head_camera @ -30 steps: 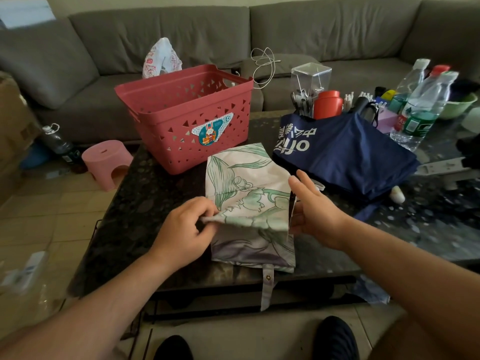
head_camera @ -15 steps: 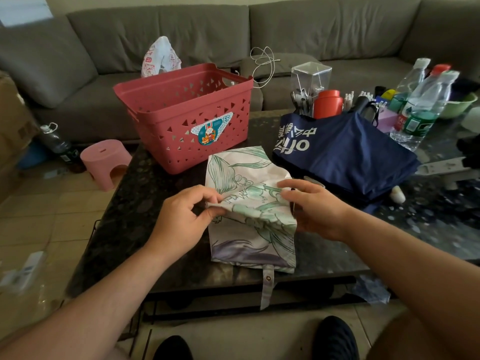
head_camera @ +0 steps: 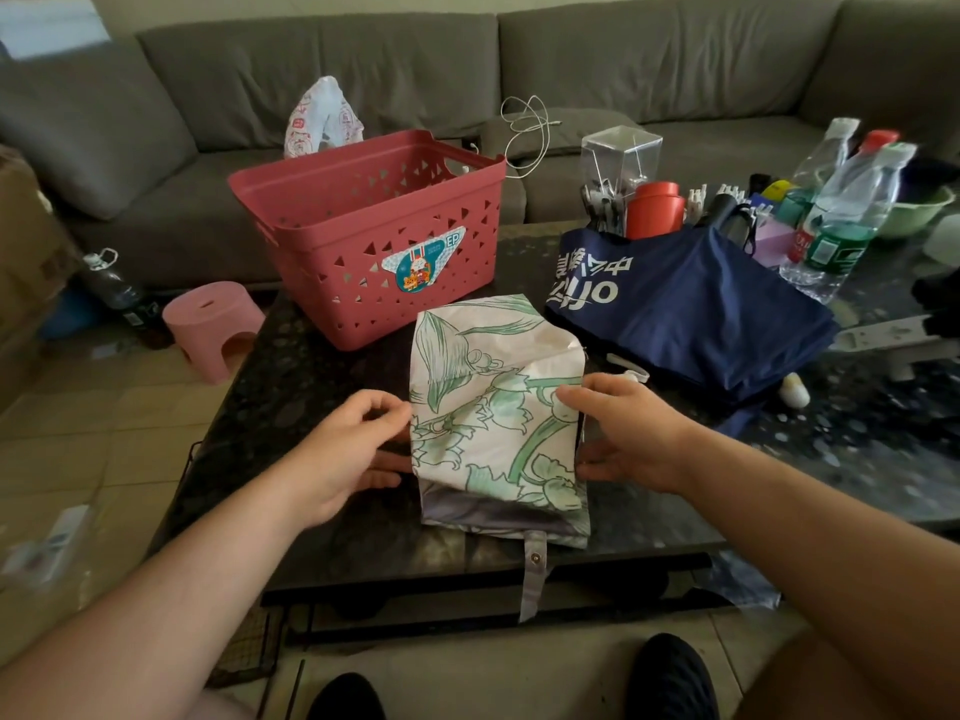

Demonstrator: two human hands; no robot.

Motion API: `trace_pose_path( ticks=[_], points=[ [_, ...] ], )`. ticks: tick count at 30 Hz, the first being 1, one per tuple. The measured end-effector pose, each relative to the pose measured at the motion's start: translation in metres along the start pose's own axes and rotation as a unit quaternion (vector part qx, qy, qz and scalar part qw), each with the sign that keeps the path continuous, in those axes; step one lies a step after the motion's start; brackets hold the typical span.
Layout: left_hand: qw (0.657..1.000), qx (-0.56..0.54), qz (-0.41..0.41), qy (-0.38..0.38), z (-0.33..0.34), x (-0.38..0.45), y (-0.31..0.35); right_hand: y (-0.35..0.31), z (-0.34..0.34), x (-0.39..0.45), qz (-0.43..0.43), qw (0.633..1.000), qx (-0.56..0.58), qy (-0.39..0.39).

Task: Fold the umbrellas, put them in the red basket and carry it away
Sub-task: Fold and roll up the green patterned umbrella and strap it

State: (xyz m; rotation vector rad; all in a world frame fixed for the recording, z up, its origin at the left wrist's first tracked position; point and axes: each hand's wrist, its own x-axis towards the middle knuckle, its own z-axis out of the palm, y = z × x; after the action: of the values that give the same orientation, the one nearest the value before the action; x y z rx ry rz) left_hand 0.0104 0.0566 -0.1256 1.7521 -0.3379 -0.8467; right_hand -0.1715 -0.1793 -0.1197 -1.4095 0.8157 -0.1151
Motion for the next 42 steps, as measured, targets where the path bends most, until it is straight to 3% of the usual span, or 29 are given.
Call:
trace_pose_path(
  ticks=[4, 9, 15, 20, 26, 33, 37, 42],
  points=[
    [0.998, -0.032, -0.046, 0.011, 0.011, 0.006, -0.004, -0.001, -0.001, 0.004, 0.039, 0.999, 0.005, 0.004],
    [0.981, -0.171, -0.068, 0.057, 0.026, 0.014, 0.003, -0.005, 0.001, 0.015, 0.018, 0.996, 0.086, -0.023],
    [0.973, -0.209, -0.018, 0.101, 0.037, 0.027, 0.003, -0.005, 0.013, 0.032, 0.019, 0.993, 0.102, 0.059],
    [0.987, -0.137, 0.040, 0.076, 0.045, 0.035, 0.002, -0.013, 0.011, 0.041, 0.039, 0.993, 0.103, 0.049],
    [0.984, -0.013, 0.116, 0.136, 0.037, 0.045, -0.016, -0.001, 0.007, 0.040, 0.031, 0.997, 0.009, 0.064],
    [0.962, 0.134, 0.231, 0.052, 0.031, 0.046, -0.033, 0.009, 0.000, 0.035, -0.012, 0.996, 0.005, 0.091],
    [0.956, 0.194, 0.218, 0.017, 0.022, 0.046, -0.047, 0.020, 0.000, 0.025, -0.049, 0.993, -0.030, 0.105],
    [0.948, 0.245, 0.193, 0.063, 0.021, 0.041, -0.041, 0.025, -0.003, 0.017, -0.112, 0.960, -0.200, 0.162]
  ],
)
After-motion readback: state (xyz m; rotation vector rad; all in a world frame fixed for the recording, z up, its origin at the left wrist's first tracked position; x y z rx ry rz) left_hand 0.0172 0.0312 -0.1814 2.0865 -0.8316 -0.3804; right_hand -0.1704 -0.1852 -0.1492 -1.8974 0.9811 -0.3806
